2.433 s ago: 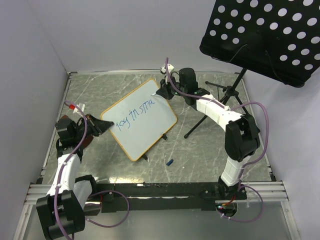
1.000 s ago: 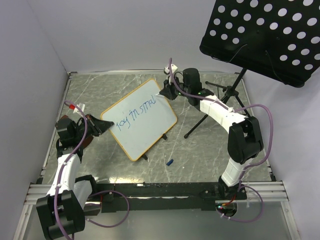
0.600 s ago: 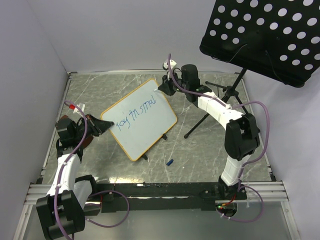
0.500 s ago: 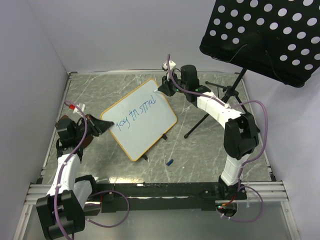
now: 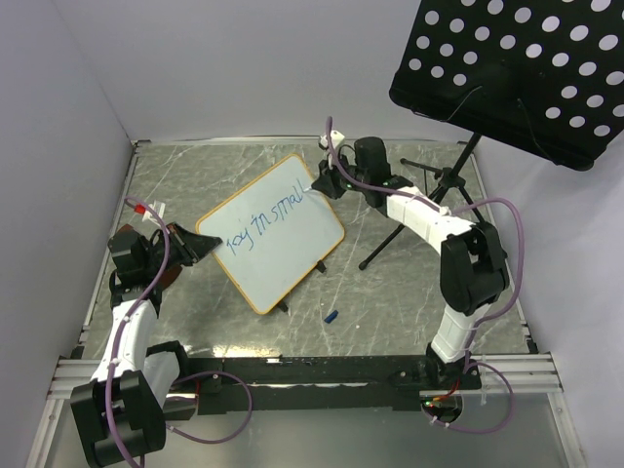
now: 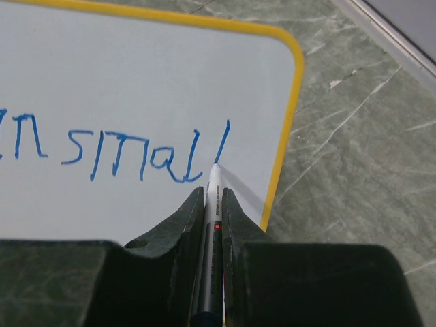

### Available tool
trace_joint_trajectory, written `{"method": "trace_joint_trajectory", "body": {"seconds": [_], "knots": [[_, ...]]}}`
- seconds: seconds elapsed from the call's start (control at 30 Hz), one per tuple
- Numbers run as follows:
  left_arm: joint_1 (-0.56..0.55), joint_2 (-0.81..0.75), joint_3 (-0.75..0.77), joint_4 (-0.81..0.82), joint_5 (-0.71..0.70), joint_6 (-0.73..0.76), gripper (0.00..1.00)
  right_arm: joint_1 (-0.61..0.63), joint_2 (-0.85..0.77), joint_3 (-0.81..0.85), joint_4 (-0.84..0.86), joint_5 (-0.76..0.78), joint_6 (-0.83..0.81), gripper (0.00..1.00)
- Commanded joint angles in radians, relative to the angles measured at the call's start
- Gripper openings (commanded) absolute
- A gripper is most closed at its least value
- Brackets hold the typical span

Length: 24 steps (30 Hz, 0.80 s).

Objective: Write a sentence on the whiteboard

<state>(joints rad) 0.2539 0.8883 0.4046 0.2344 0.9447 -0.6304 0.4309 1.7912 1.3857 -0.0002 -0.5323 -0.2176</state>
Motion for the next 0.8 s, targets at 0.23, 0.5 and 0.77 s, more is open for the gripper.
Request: {"method": "trace_joint_trajectory", "body": {"seconds": [0.23,0.5,0.77], "knots": [[-0.015,-0.003,0.019,0.020,0.034,0.135,0.01,-0.004,-0.095,-0.076,0.005,0.023,-0.055,0.00],[-0.015,-0.006,0.019,0.020,0.034,0.135,0.01,-0.011,-0.082,0.019,-0.038,0.077,-0.068,0.00],[-0.015,-0.006,0.019,0.025,0.037,0.133,0.01,-0.008,-0.167,-0.004,-0.050,-0.038,-0.025,0.00]]}}
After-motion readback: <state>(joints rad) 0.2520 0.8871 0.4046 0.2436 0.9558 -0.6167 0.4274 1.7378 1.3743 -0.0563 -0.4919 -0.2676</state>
